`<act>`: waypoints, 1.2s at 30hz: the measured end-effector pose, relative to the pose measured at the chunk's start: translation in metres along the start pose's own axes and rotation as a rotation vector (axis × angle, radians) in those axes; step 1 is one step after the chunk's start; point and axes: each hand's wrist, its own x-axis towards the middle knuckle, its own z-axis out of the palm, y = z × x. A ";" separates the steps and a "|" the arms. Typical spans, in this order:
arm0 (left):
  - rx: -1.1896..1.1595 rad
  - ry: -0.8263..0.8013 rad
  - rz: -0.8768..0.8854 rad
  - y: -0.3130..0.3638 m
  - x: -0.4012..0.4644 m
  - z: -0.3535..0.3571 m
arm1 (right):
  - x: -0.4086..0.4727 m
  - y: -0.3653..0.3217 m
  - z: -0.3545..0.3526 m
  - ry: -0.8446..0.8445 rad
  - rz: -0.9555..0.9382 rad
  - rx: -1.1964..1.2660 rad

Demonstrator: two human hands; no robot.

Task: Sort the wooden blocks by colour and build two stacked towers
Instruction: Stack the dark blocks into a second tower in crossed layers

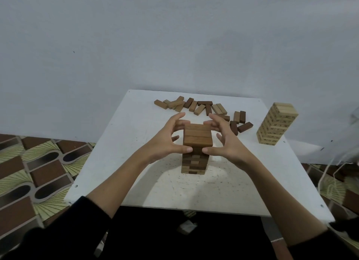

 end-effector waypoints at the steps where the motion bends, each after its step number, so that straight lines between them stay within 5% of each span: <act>1: 0.013 -0.005 0.002 0.001 0.000 0.001 | 0.001 0.000 0.000 -0.004 -0.009 -0.022; 21: 0.116 -0.002 -0.001 -0.002 0.007 0.004 | 0.008 0.000 -0.001 -0.018 -0.015 -0.126; 36: 0.089 -0.007 -0.016 -0.009 0.007 0.003 | 0.006 0.001 0.005 -0.015 0.045 0.019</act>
